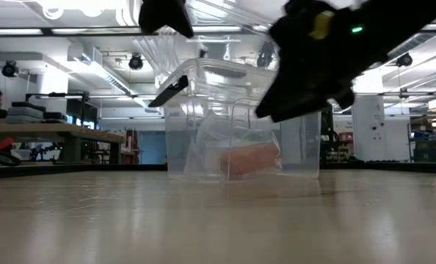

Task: Roll bandage
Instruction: Close the transparent bin

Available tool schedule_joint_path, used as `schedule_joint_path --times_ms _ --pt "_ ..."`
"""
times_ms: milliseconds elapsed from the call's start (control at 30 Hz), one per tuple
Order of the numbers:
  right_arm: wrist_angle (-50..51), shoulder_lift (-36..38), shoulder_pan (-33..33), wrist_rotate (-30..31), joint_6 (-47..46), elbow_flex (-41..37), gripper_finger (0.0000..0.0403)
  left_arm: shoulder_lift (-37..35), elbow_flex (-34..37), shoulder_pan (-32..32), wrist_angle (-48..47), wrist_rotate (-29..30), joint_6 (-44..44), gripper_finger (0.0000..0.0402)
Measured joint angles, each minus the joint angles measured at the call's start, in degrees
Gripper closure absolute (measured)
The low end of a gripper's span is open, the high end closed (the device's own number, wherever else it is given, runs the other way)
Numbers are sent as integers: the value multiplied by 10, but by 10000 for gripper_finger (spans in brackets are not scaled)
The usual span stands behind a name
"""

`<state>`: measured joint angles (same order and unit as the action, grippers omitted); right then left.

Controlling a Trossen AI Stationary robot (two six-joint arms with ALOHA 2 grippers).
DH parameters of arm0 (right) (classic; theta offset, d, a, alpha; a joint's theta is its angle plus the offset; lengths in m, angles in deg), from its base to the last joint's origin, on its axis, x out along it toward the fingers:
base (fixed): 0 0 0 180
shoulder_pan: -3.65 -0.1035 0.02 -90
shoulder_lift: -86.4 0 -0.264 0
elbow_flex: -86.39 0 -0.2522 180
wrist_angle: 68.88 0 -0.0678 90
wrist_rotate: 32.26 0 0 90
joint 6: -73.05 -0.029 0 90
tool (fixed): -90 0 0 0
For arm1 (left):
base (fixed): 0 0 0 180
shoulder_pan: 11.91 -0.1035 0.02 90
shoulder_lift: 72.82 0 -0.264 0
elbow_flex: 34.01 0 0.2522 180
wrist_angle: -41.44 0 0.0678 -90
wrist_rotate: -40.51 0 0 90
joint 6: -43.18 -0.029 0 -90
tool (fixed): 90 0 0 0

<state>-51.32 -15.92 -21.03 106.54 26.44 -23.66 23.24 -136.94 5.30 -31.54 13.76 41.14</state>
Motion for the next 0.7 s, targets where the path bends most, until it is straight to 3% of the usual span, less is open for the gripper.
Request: schedule_joint_path --times_ms 300,467,700 --pt "-26 -103 19 -38 60 143 203 -61 1 0 -18 8 31 394" --pt "-36 -150 48 4 116 198 203 -84 8 3 -19 7 43 385" --pt "-1 -109 89 -12 107 183 203 -98 44 9 -39 3 78 395"
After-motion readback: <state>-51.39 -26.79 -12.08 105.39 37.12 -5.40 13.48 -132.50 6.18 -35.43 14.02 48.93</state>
